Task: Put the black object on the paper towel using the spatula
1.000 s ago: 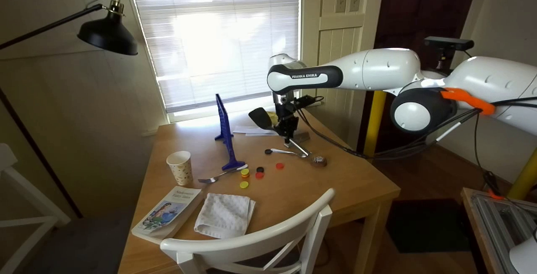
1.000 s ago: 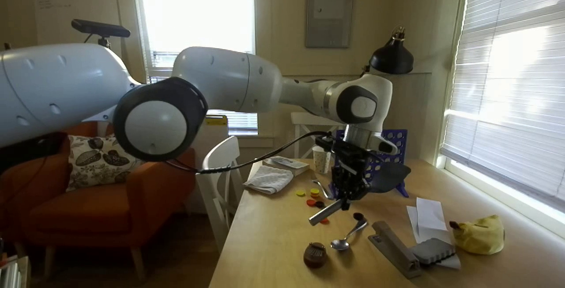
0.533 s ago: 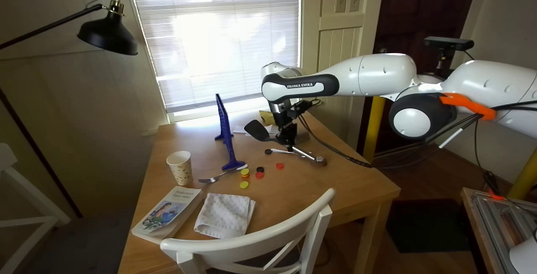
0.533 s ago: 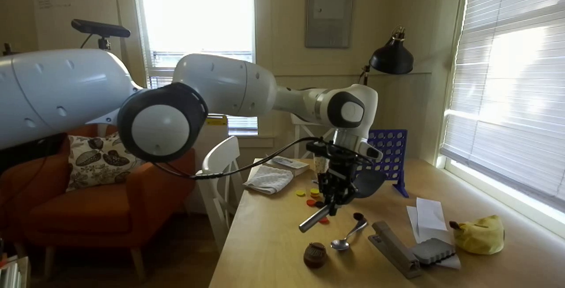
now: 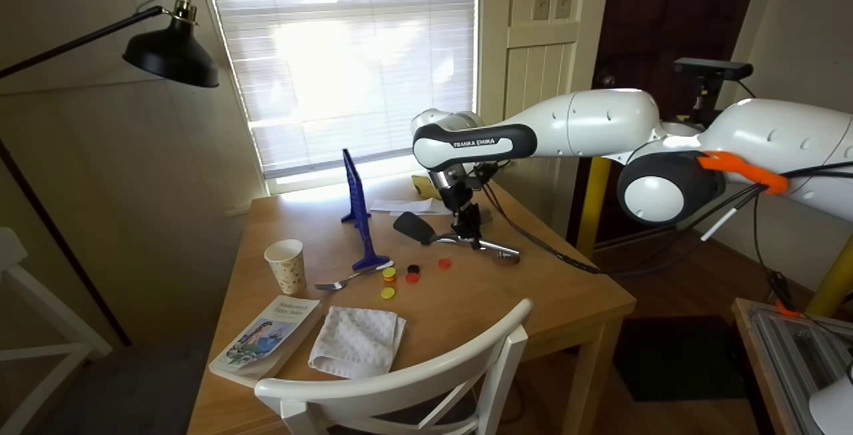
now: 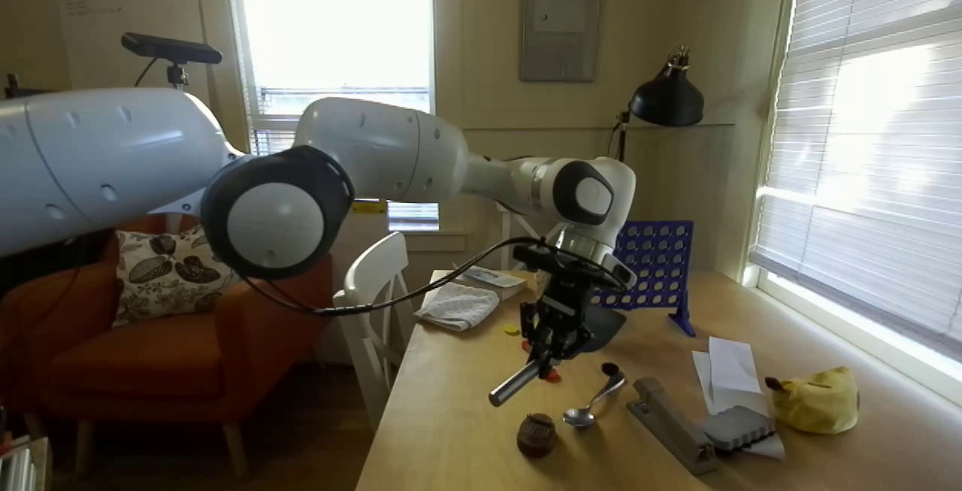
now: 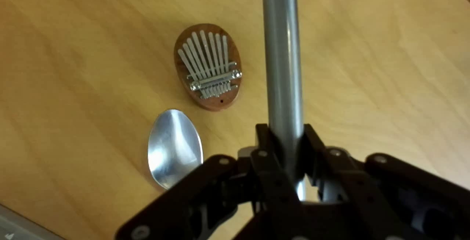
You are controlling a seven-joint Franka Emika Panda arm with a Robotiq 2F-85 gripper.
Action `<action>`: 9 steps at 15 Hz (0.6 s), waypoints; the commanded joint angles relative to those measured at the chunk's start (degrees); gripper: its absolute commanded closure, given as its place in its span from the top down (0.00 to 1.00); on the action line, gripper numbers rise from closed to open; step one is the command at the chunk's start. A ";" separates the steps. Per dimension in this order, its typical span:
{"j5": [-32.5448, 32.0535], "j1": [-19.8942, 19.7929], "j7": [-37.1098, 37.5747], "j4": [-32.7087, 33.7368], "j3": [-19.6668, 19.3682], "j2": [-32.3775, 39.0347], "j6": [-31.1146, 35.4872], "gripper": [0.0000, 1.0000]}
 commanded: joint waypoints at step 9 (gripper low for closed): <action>-2.86 1.10 -0.83 2.01 -0.02 3.88 0.66 0.06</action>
